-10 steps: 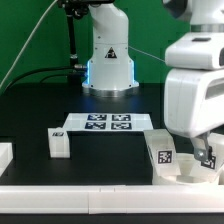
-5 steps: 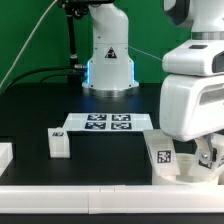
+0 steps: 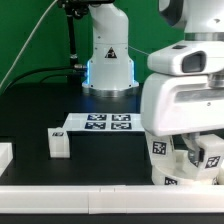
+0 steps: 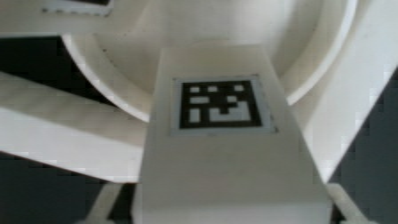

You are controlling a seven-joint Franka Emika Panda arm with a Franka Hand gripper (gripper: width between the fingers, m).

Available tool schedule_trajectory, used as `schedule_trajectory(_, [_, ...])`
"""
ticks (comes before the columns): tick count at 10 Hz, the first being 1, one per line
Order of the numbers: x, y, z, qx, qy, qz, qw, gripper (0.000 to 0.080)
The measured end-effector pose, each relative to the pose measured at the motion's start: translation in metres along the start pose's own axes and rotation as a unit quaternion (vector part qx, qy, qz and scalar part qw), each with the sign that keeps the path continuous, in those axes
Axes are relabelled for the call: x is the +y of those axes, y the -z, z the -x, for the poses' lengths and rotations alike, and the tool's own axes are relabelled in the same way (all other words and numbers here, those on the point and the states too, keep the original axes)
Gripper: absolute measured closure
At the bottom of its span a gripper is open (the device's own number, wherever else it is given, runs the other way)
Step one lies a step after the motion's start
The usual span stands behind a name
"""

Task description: Assemble stool

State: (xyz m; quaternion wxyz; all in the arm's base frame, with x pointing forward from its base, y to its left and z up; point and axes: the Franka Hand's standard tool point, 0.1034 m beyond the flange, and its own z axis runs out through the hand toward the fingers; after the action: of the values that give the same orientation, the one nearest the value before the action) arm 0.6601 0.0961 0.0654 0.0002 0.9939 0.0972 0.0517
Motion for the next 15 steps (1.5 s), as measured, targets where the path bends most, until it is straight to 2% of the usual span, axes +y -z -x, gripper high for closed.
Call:
schedule_trajectory(2, [0.016,-0.001,-0.003,0.021,-0.131,-0.016,0.991,0.0462])
schedule_trajectory(3, [0.018,-0.002,-0.003,0.030,-0.223,-0.014,0.974,0.0461])
schedule_trajectory(4, [0.024,-0.001,-0.002,0.029,-0.263,-0.022,0.964,0.0461])
schedule_trajectory(7, [0.031,-0.002,0.002,0.024,-0.338,-0.016,0.941,0.0461])
schedule_trajectory(8, [0.034,-0.002,0.004,0.022,-0.382,-0.014,0.924,0.0459])
schedule_trajectory(9, [0.037,-0.002,0.007,0.024,-0.434,-0.005,0.901,0.0459])
schedule_trajectory(11, [0.045,-0.002,0.016,0.024,-0.547,0.019,0.837,0.0458])
schedule_trajectory(14, [0.053,0.000,0.031,0.025,-0.669,0.033,0.742,0.0456])
schedule_trajectory(15, [0.053,0.000,0.034,0.027,-0.687,0.037,0.725,0.0456])
